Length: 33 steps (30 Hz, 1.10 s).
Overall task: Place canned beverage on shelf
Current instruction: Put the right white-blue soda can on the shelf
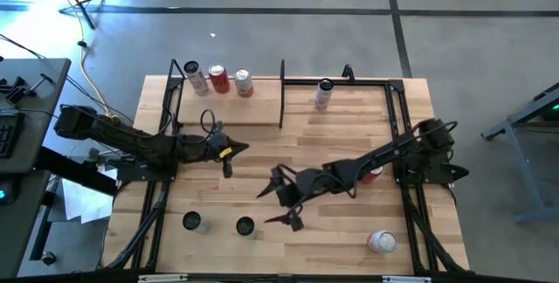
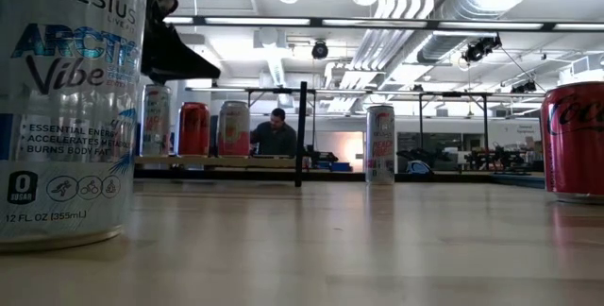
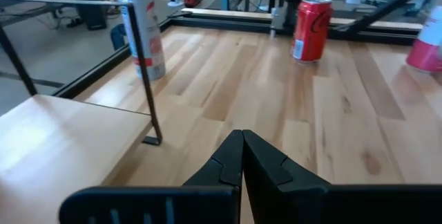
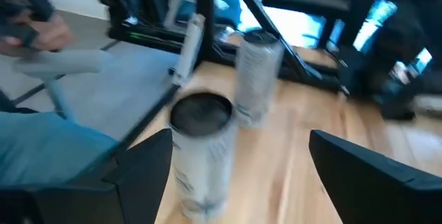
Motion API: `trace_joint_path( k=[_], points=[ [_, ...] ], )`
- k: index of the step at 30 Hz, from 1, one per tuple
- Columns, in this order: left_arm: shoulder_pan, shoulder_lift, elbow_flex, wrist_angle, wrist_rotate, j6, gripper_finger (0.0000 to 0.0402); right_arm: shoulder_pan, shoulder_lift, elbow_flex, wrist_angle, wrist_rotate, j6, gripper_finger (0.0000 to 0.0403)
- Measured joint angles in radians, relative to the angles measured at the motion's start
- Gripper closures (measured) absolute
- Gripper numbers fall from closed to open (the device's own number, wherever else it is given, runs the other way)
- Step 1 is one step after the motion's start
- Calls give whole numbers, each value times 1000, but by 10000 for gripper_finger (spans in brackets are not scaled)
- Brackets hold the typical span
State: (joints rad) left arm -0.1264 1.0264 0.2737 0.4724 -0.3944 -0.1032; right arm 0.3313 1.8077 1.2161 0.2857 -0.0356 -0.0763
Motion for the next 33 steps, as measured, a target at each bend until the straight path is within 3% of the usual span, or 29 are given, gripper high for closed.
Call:
trace_joint_path(
  k=[11,18,25,33],
  points=[
    [-68,1,0,-2,-12,-7,401,-18,41,65,-56,-54,-53,76],
    [-71,1,0,-3,-45,1,401,-38,94,65,46,-204,9,76],
    [-71,1,0,-8,-44,0,401,-39,190,147,83,-221,54,76],
    [-71,15,1,-16,-44,-8,401,-39,262,236,61,-326,44,76]
  ],
)
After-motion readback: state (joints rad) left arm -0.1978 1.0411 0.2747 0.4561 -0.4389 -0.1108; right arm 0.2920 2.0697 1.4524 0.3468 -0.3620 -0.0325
